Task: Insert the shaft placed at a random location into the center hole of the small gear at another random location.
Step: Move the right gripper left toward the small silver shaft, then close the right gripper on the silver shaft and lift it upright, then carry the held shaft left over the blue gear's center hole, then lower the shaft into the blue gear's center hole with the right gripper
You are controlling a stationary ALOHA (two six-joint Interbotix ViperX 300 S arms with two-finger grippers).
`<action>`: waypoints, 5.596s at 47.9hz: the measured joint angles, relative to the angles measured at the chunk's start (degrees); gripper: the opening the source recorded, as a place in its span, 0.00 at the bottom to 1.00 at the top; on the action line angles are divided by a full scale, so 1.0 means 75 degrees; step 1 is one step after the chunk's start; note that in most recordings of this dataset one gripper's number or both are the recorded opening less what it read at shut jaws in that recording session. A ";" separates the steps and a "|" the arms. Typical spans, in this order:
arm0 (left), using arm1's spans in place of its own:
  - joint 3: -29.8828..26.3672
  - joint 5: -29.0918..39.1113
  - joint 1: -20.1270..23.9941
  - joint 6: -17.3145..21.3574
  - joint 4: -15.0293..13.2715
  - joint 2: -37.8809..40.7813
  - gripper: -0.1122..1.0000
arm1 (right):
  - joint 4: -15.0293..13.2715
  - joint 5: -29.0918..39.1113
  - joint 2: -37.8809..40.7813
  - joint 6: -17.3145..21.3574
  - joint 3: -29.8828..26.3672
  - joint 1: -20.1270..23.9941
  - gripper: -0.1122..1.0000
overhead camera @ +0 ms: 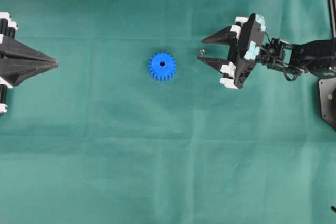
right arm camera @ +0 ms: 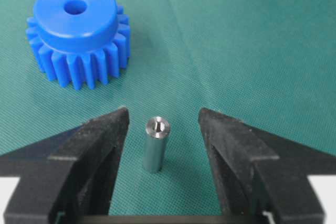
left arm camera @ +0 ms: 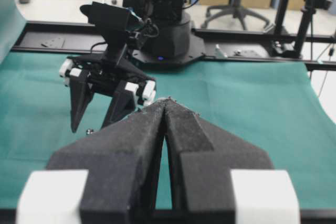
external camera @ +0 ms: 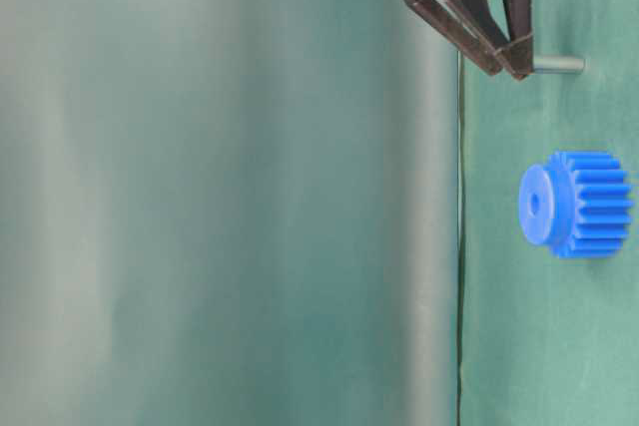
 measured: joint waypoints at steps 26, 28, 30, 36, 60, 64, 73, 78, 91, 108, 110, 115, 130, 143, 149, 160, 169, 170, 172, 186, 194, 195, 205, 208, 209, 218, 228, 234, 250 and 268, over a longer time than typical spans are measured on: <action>0.0000 0.0000 0.0000 -0.0035 -0.0012 0.0000 0.10 | -0.0059 -0.0422 0.0223 0.0023 -0.0059 -0.0012 0.25; 0.0000 0.0000 0.0000 -0.0035 0.0000 0.0000 0.10 | -0.0059 -0.0434 0.0223 0.0023 -0.0059 -0.0012 0.25; 0.0000 0.0000 0.0000 -0.0035 -0.0012 0.0000 0.10 | -0.0059 -0.0434 0.0234 0.0035 -0.0059 -0.0012 0.25; 0.0000 0.0012 0.0000 -0.0035 -0.0012 0.0000 0.10 | -0.0070 -0.0434 0.0223 0.0117 -0.0059 -0.0023 0.25; 0.0000 0.0023 0.0000 -0.0035 -0.0012 -0.0012 0.10 | -0.0176 0.0891 -0.1348 0.0223 -0.0164 0.0035 0.25; 0.0000 0.0012 0.0000 -0.0035 -0.0023 -0.0012 0.10 | -0.0199 0.1266 -0.1664 0.0188 -0.0234 0.0035 0.25; 0.0000 0.0023 0.0000 -0.0047 -0.0023 -0.0012 0.10 | -0.0211 0.1547 -0.1840 0.0188 -0.0258 0.0035 0.25; 0.0000 0.0023 0.0000 -0.0035 -0.0023 -0.0012 0.10 | -0.0211 0.1570 -0.1828 0.0188 -0.0258 0.0059 0.25; -0.0012 0.0012 0.0000 -0.0035 -0.0023 -0.0012 0.10 | -0.0211 0.1594 -0.1430 0.0188 -0.0844 0.0398 0.25; 0.0000 0.0023 0.0000 -0.0047 -0.0023 -0.0012 0.10 | -0.0305 0.2297 -0.0410 0.0141 -0.2438 0.0762 0.25; 0.0000 0.0012 0.0000 -0.0047 -0.0023 -0.0012 0.10 | -0.0305 0.2367 -0.0340 0.0141 -0.2566 0.0785 0.25; 0.0000 0.0012 0.0000 -0.0047 -0.0023 -0.0012 0.10 | -0.0316 0.2461 -0.0246 0.0141 -0.2742 0.0832 0.25; 0.0000 0.0012 0.0000 -0.0047 -0.0012 0.0000 0.10 | -0.0316 0.2484 -0.0129 0.0141 -0.2766 0.0844 0.25; 0.0000 0.0012 0.0000 -0.0047 -0.0012 -0.0012 0.10 | -0.0293 0.2449 0.0363 0.0164 -0.2777 0.0844 0.25; 0.0000 0.0012 0.0000 -0.0047 -0.0012 0.0000 0.10 | -0.0281 0.2414 0.0398 0.0176 -0.2777 0.0844 0.25; 0.0000 0.0012 0.0000 -0.0047 -0.0023 -0.0012 0.10 | -0.0270 0.2332 0.0398 0.0188 -0.2777 0.0832 0.25; 0.0000 0.0012 0.0000 -0.0047 -0.0023 -0.0012 0.10 | -0.0281 0.2332 0.0234 0.0176 -0.2777 0.0832 0.25; 0.0000 0.0012 0.0000 -0.0047 -0.0023 0.0000 0.10 | -0.0281 0.2332 0.0176 0.0188 -0.2766 0.0844 0.25; 0.0000 0.0012 0.0000 -0.0047 -0.0012 -0.0012 0.10 | -0.0281 0.2332 0.0082 0.0176 -0.2766 0.0844 0.25; 0.0000 0.0012 0.0000 -0.0047 -0.0023 -0.0012 0.10 | -0.0328 0.2332 -0.0105 0.0176 -0.2707 0.0855 0.25; 0.0000 0.0012 0.0000 -0.0047 -0.0023 -0.0012 0.10 | -0.0316 0.2320 -0.0105 0.0164 -0.2613 0.0855 0.25; 0.0000 0.0012 0.0000 -0.0059 -0.0023 0.0000 0.10 | -0.0328 0.2320 -0.0094 0.0164 -0.2613 0.0855 0.25; 0.0000 0.0012 0.0000 -0.0059 -0.0023 0.0000 0.10 | -0.0328 0.2215 0.0234 0.0164 -0.2613 0.0855 0.25; 0.0000 0.0012 0.0000 -0.0059 -0.0012 -0.0012 0.10 | -0.0316 0.2191 0.0316 0.0164 -0.2602 0.0855 0.25; 0.0000 0.0012 0.0000 -0.0047 -0.0023 -0.0012 0.10 | -0.0316 0.2191 0.0340 0.0164 -0.2613 0.0855 0.25; 0.0000 0.0012 0.0000 -0.0047 -0.0023 -0.0012 0.10 | -0.0305 0.2180 0.0387 0.0164 -0.2602 0.0855 0.25; 0.0000 0.0012 0.0000 -0.0047 -0.0023 0.0000 0.10 | -0.0293 0.2156 0.0387 0.0164 -0.2590 0.0855 0.25; 0.0000 0.0012 0.0000 -0.0059 -0.0023 -0.0012 0.10 | -0.0293 0.2133 0.0434 0.0176 -0.2590 0.0855 0.25; 0.0000 0.0012 0.0000 -0.0047 -0.0023 -0.0012 0.10 | -0.0293 0.2051 0.0715 0.0164 -0.2602 0.0844 0.25; 0.0000 0.0023 0.0000 -0.0059 -0.0023 -0.0012 0.10 | -0.0258 0.1992 0.0938 0.0188 -0.2590 0.0809 0.25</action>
